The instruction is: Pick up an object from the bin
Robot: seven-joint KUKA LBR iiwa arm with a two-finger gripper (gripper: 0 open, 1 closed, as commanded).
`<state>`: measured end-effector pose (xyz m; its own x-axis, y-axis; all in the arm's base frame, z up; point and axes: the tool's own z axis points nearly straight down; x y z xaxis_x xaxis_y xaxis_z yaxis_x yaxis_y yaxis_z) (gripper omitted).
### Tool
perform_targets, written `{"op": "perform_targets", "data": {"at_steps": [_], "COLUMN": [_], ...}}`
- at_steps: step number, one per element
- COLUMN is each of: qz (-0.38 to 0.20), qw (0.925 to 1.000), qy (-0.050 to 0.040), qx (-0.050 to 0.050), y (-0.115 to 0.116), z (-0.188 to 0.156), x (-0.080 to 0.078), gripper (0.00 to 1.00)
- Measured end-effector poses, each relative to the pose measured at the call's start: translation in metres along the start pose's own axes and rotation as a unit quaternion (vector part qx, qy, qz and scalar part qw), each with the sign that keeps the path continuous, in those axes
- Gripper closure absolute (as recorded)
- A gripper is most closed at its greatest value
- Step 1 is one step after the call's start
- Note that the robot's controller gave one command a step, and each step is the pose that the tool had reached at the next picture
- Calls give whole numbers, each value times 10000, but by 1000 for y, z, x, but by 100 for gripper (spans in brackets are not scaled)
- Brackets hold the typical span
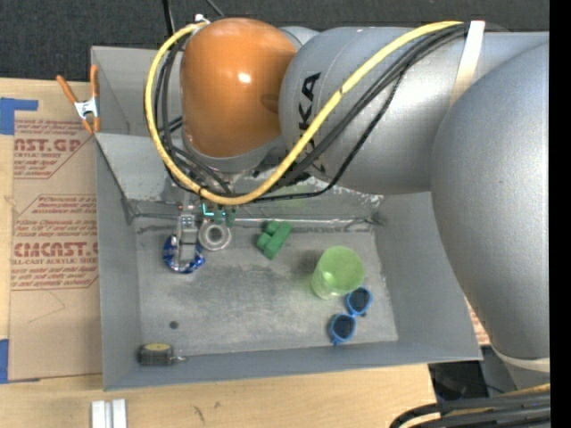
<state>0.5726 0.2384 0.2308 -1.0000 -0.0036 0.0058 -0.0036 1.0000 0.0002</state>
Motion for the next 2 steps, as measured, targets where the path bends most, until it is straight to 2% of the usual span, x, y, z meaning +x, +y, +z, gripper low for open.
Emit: {"op": "perform_targets", "data": {"at_steps": [1, 2], "qz": [-341, -375], "qw": [9994, 9993], "qy": [2, -24], "qx": [20, -9], "y": [-66, -31], "z": [112, 164], "x": [-8, -8], "gripper": [0, 0]}}
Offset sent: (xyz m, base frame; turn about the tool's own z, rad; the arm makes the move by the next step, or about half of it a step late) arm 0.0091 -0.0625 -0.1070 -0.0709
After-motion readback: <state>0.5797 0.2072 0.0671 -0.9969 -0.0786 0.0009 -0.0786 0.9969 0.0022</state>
